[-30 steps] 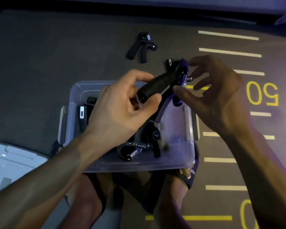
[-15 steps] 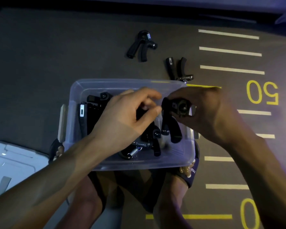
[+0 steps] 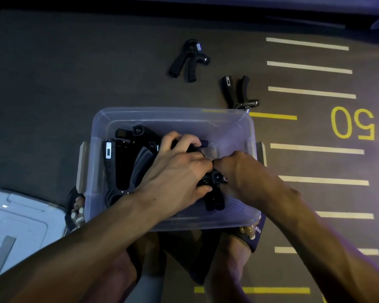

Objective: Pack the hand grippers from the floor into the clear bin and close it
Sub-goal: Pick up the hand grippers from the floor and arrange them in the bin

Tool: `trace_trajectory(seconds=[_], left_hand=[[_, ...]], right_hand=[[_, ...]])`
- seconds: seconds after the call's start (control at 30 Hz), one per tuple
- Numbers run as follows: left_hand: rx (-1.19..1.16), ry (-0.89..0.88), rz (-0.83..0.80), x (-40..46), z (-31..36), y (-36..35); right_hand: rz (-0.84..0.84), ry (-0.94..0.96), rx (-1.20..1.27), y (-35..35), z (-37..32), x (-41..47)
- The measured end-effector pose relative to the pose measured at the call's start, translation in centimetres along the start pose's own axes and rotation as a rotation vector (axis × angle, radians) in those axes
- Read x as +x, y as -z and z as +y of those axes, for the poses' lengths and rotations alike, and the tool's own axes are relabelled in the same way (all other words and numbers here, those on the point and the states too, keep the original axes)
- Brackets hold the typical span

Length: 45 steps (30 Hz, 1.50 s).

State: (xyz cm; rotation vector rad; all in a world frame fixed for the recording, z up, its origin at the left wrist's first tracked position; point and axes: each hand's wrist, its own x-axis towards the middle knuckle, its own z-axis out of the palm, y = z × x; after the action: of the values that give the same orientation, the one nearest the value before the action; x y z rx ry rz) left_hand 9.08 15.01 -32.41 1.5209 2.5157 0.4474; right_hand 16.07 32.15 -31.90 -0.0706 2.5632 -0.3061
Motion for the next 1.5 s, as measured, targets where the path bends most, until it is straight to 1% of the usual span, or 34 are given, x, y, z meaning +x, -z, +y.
trace_trajectory(seconds=[0.2,0.33,0.47,0.87,1.03,1.13,1.2,1.27,1.33,1.4,1.47,1.5], left_hand=[[-0.012,-0.004,0.001,-0.3,-0.2,-0.8],[-0.014,-0.005,0.023,-0.3,-0.2,-1.0],[-0.029,-0.011,0.033,-0.7,-0.3,-1.2],[-0.102,-0.059,0.036,-1.0,-1.1,-1.6],[-0.154,-0.061,0.109,-0.5,-1.3,-1.3],[-0.182,-0.05,0.144,-0.1,-1.6,-1.1],[-0.194,-0.045,0.17,0.3,-1.9,-0.9],[-0.203,-0.044,0.21,0.8,-2.3,-0.7],[-0.199,-0.035,0.254,1.5,-2.9,-0.5],[-0.19,-0.007,0.274,2.3,-3.6,-0.3],[-0.181,0.024,0.251,3.2,-4.4,-0.1],[-0.177,0.033,0.234,3.6,-4.8,0.0]], right_hand=[[-0.053,0.016,-0.086,0.3,-0.1,0.3],[-0.136,-0.014,-0.012,1.0,-0.1,0.5],[-0.164,-0.047,0.058,1.2,0.0,0.4],[-0.226,-0.073,0.073,2.4,0.1,0.3],[-0.253,-0.086,0.106,3.4,0.7,0.4],[-0.282,-0.049,0.063,4.5,1.0,0.6],[-0.223,-0.03,0.086,5.9,1.5,0.6],[-0.124,-0.028,0.222,7.7,2.6,1.0],[0.039,-0.069,0.479,9.1,4.4,2.1],[0.252,-0.132,0.66,9.5,6.4,4.0],[0.438,-0.221,0.666,8.9,8.3,6.7],[0.483,-0.284,0.629,8.4,9.3,8.2]])
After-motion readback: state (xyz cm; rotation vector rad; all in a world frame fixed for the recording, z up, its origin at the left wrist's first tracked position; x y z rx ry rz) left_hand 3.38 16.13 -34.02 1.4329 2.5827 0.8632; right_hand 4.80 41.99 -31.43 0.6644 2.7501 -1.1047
